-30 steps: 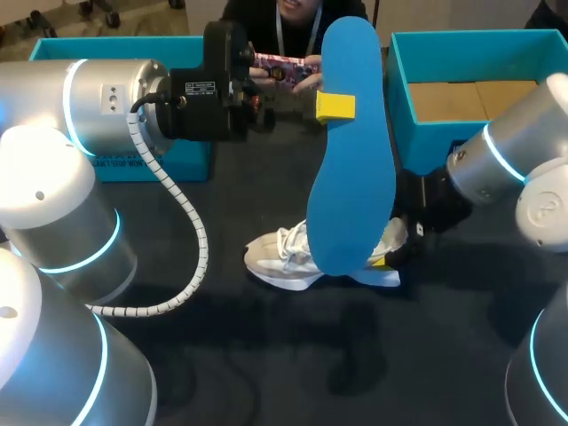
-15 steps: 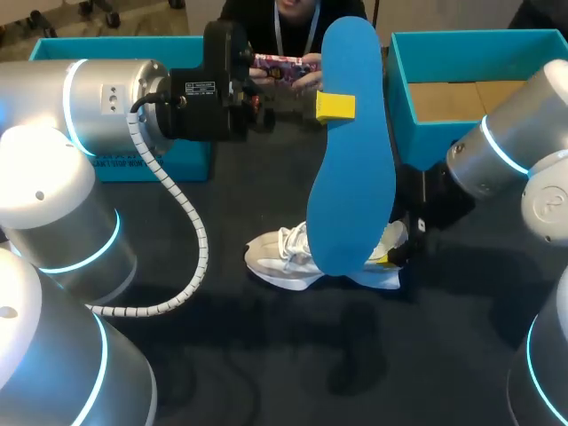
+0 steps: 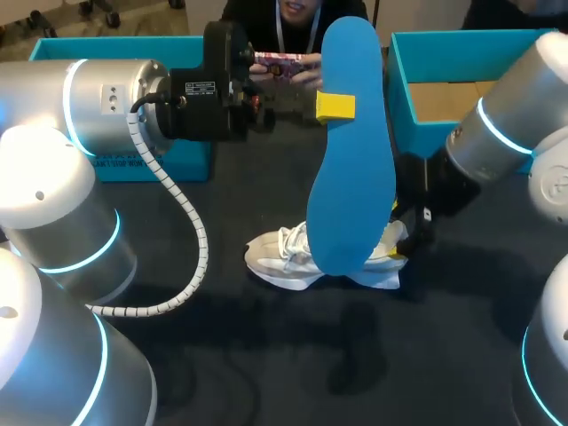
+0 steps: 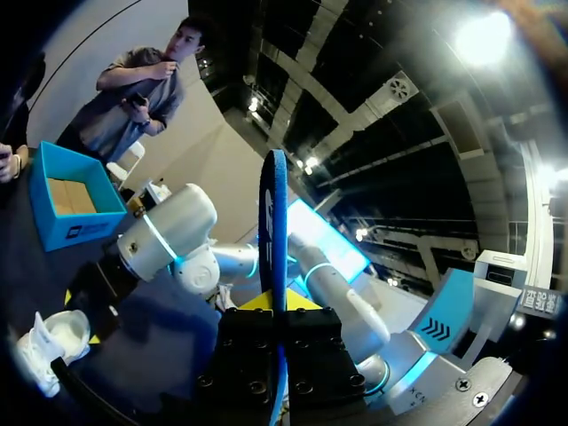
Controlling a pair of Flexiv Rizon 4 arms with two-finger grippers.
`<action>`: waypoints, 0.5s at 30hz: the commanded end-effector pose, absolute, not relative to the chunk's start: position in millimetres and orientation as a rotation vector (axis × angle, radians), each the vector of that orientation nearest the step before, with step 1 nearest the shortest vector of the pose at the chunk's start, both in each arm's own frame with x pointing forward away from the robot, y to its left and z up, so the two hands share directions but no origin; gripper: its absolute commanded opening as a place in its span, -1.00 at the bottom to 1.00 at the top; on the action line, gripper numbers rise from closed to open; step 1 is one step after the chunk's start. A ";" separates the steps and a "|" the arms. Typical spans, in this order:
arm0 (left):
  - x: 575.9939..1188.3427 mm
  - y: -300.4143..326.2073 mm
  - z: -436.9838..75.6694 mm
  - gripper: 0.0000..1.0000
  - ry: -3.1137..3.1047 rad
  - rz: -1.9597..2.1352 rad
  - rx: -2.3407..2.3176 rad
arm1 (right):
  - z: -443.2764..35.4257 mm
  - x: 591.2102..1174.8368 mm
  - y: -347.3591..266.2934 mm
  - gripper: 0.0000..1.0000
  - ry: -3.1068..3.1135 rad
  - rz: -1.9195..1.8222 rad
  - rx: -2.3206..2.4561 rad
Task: Take the shoe out of the shoebox, open the shoe tongue, remove and reinsert the insole, then place the shoe into the shoebox
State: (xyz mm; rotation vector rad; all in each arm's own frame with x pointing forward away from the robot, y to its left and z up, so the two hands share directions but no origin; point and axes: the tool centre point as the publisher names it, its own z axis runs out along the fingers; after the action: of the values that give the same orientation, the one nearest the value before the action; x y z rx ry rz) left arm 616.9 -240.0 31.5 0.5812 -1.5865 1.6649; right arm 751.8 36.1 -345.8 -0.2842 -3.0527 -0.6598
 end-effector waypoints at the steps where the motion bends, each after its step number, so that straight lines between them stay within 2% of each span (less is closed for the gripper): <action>1: 616.4 -239.5 30.9 -1.00 -1.584 1.667 0.581 | -339.3 752.9 43.4 1.00 -3.105 -0.511 -0.255; 6: 616.4 -239.5 30.9 -1.00 -1.584 1.667 0.581 | -335.8 754.1 46.1 1.00 -3.133 -0.375 -0.303; 15: 616.4 -239.5 30.9 -1.00 -1.584 1.667 0.581 | -335.9 754.3 45.7 1.00 -3.127 -0.369 -0.353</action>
State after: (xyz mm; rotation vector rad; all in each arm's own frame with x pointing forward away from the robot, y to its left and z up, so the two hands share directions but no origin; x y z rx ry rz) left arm 616.9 -240.0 31.5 0.5816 -1.5865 1.6650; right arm 753.4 43.2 -336.1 -0.3501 -3.1246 -0.4074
